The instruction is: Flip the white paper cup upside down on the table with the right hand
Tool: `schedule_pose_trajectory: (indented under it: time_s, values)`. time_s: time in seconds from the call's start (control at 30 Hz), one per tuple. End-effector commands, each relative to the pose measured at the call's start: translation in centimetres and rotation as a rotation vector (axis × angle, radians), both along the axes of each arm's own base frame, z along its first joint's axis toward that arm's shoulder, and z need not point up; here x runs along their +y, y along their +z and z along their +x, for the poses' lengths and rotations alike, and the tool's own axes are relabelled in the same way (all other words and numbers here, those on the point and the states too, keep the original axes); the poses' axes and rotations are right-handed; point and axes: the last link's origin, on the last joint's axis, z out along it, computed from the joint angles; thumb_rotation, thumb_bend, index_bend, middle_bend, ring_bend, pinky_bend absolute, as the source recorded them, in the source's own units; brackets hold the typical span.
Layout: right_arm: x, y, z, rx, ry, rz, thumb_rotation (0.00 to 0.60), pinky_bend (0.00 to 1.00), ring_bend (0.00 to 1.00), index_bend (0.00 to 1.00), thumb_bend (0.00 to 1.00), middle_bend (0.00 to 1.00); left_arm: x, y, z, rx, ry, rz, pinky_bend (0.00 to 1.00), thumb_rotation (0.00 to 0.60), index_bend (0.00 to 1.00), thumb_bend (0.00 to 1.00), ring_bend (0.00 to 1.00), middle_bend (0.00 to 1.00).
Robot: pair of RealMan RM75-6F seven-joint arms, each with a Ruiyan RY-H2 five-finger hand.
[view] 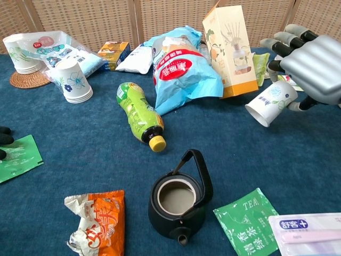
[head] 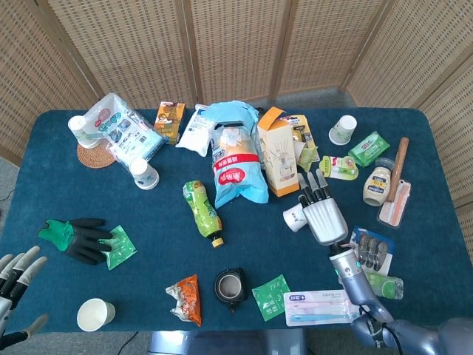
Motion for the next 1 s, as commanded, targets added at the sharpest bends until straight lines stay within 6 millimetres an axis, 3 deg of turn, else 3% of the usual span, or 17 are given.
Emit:
schedule_pose_trajectory:
  time_s: [0.03, 0.5, 1.0]
  values:
    - [0.1, -0.4, 0.0, 0.021, 0.024, -0.025, 0.600, 0.00, 0.00, 0.49, 0.28, 0.00, 0.0, 0.0, 0.0, 0.000, 0.000, 0.000, 0.00, 0.600, 0.00, 0.27, 0.00, 0.00]
    - [-1.0, -0.3, -0.9, 0.231, 0.123, -0.112, 0.600, 0.00, 0.00, 0.50, 0.27, 0.00, 0.0, 0.0, 0.0, 0.000, 0.002, 0.001, 0.00, 0.600, 0.00, 0.27, 0.00, 0.00]
    - [-0.4, -1.5, -1.6, 0.478, 0.198, -0.158, 0.600, 0.00, 0.00, 0.49, 0.27, 0.00, -0.1, 0.0, 0.0, -0.003, 0.001, -0.013, 0.00, 0.600, 0.00, 0.27, 0.00, 0.00]
